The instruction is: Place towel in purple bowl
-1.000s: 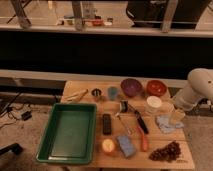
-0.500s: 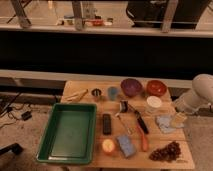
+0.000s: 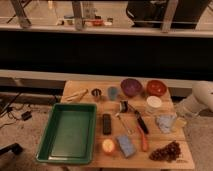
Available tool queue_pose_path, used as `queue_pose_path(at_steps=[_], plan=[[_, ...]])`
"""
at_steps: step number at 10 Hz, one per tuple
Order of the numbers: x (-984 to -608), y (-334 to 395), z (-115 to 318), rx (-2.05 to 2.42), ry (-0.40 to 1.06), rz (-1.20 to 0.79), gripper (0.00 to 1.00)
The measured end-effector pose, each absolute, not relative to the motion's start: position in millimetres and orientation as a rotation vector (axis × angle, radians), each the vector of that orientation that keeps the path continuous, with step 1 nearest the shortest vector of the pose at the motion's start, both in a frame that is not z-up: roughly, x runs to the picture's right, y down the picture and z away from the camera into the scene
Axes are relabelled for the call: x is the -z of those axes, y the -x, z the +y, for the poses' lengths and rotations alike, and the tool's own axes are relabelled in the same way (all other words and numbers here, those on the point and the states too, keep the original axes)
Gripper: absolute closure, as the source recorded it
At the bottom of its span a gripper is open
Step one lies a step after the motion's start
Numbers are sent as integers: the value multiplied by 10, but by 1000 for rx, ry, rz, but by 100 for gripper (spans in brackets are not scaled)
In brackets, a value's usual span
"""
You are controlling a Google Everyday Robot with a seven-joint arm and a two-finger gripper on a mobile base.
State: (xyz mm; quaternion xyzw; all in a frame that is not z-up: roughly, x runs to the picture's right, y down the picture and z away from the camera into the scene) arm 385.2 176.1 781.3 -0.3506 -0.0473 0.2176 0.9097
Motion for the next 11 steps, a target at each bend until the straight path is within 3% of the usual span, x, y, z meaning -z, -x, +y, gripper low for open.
queue_pose_path(at_steps=[11], plan=[[-8347,-4074,2006,-480,818,1,20]])
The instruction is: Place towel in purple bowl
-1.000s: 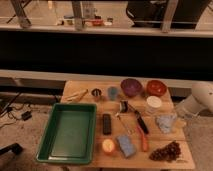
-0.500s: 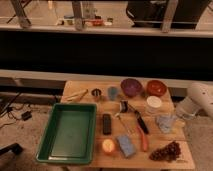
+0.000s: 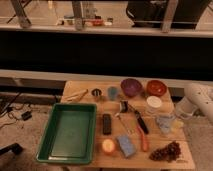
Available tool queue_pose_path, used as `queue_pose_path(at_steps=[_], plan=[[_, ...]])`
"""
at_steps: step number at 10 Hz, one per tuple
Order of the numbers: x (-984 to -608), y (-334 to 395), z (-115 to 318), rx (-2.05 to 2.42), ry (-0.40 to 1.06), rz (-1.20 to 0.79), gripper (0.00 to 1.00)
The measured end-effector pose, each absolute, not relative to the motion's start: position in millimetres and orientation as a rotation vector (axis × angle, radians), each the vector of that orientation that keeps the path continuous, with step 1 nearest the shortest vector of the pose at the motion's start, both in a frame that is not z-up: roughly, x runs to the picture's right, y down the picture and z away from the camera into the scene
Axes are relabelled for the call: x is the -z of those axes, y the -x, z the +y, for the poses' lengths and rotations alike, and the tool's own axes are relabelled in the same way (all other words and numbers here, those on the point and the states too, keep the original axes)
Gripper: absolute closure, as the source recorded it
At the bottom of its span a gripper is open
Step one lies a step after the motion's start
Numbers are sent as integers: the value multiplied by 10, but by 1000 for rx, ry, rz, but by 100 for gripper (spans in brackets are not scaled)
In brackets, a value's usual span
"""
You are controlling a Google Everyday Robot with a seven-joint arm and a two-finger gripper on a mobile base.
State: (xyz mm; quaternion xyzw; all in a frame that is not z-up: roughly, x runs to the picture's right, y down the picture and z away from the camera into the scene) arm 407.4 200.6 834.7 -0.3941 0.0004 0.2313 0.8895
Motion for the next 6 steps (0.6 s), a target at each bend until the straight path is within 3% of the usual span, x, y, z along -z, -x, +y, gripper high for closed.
queue_pose_path(at_steps=[4,6], plan=[[-8450,-4124,2043,-493,831,0,23],[-8497,-4150,2067,-493,838,0,42]])
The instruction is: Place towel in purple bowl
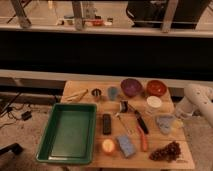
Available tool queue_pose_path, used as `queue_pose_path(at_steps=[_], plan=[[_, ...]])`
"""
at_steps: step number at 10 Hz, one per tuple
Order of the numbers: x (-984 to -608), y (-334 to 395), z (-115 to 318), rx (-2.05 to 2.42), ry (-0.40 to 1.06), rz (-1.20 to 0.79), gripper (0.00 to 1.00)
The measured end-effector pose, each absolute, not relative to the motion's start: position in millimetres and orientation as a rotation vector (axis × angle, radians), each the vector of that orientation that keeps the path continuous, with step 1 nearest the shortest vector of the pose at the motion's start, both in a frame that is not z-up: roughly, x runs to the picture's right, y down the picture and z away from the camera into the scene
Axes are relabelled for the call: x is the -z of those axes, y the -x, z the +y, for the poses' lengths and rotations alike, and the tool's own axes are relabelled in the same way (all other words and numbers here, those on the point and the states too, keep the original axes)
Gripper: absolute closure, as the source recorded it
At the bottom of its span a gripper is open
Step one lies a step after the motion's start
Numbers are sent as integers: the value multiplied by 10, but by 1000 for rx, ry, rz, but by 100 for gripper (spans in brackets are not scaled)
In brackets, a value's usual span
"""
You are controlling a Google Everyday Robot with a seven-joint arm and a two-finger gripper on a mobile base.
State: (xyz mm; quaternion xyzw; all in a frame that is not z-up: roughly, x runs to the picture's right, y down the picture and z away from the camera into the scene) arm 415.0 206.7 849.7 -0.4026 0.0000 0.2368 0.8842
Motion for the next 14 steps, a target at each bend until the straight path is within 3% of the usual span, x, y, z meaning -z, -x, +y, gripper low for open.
queue_pose_path(at_steps=[3,5,10,14], plan=[[-8536,-4158,2077,-489,844,3,73],[-8531,-4158,2085,-488,847,4,84],[-8383,-4345,1807,-614,807,-20,85],[-7898,-4446,1309,-655,733,-31,85]])
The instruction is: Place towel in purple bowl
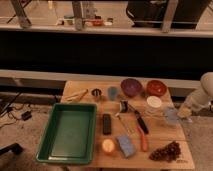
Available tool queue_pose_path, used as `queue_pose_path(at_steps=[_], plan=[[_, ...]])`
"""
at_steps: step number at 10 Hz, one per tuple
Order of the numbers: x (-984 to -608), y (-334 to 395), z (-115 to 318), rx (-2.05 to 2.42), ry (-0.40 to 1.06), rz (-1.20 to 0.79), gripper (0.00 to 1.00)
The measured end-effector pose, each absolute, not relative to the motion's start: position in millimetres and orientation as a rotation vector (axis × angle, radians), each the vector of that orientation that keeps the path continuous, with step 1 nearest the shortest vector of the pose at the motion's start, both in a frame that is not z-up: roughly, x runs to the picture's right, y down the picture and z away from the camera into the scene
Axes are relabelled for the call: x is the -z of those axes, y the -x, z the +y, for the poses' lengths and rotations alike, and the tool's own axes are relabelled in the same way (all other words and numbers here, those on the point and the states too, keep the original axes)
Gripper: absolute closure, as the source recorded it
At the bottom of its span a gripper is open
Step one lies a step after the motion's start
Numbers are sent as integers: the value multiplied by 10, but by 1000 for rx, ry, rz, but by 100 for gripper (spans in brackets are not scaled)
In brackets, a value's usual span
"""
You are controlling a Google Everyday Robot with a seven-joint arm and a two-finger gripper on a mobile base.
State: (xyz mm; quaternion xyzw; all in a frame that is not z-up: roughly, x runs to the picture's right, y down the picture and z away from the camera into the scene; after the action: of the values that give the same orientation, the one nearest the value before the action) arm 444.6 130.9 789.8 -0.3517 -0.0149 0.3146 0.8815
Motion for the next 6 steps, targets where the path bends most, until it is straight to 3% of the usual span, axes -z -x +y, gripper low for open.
queue_pose_path(at_steps=[6], plan=[[-7243,-4387,596,-656,573,-106,85]])
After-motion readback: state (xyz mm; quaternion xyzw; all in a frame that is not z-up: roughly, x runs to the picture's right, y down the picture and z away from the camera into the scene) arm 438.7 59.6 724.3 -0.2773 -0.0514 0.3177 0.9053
